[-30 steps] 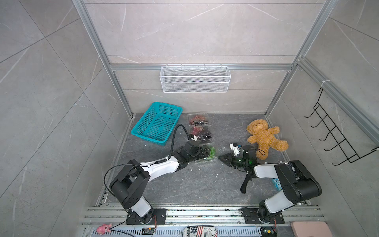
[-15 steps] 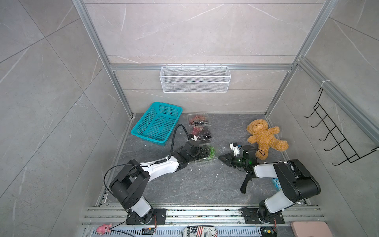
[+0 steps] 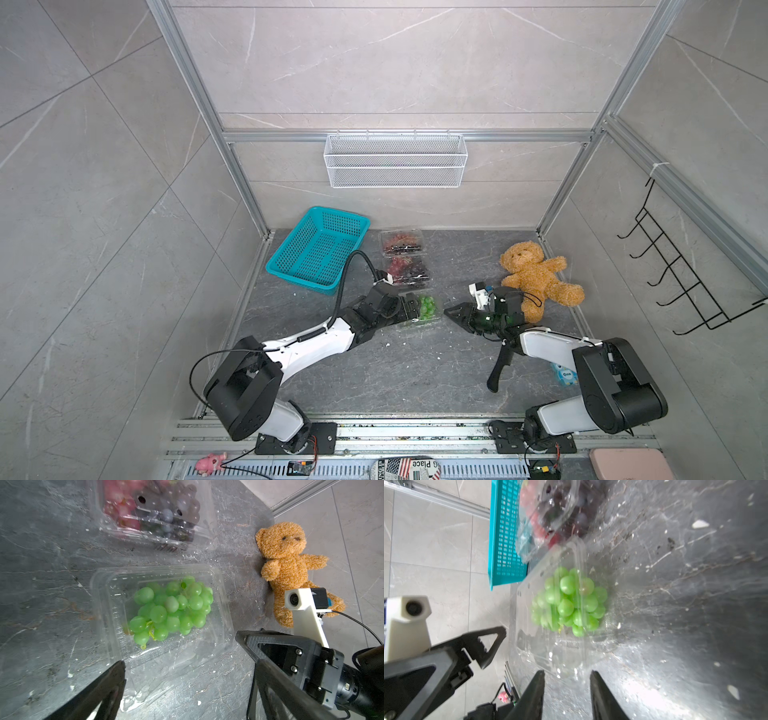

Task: Pack grapes into containers
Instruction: Close the packing box at the center of the board.

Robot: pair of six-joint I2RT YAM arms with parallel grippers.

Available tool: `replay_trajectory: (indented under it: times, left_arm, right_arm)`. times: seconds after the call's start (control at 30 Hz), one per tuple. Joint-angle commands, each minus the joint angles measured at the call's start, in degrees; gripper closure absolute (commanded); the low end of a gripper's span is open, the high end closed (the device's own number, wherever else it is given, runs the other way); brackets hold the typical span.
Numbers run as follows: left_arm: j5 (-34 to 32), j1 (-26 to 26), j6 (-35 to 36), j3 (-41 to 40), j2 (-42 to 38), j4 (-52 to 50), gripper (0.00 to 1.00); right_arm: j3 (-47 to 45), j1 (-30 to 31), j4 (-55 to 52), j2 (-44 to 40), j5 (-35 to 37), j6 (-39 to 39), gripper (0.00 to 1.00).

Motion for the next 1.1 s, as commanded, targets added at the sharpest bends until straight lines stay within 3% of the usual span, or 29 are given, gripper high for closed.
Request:
replay_trajectory:
  times: [0.0, 0.27, 0.33, 0.5, 0.63, 1.07]
  left_arm:
    - [-4.2, 0.08, 2.57, 0.27, -5.62, -5.17, 0.01]
    - [-10.24, 0.77, -2.59, -10.85, -17.74, -5.47, 0.01]
    - [-10.46, 1.17, -4.31, -14.14, -19.56, -3.02, 0.01]
    - [-12.48, 1.86, -10.81, -23.31, -21.07, 5.23, 0.01]
    - [-5.22, 4.09, -10.64, -23.6, -16.77, 8.79, 0.01]
    - [-0.03, 5.36, -6.42, -11.16, -1.49, 14.63, 0.01]
  right_arm:
    - [3.55, -0.17, -9.24, -1.88, 3.28, -3.25, 0.47]
    - [14.43, -0.17, -25.86, -2.22, 13.13, -11.23, 0.1]
    - [16.6, 0.12, -27.74, -1.13, 15.13, -12.15, 0.07]
    - [18.03, 1.7, -27.51, 1.69, 17.01, -13.21, 0.07]
    - [18.36, 3.98, -27.05, 3.53, 17.46, -13.8, 0.11]
    - [17.86, 7.51, -19.6, 9.12, 11.83, -11.67, 0.16]
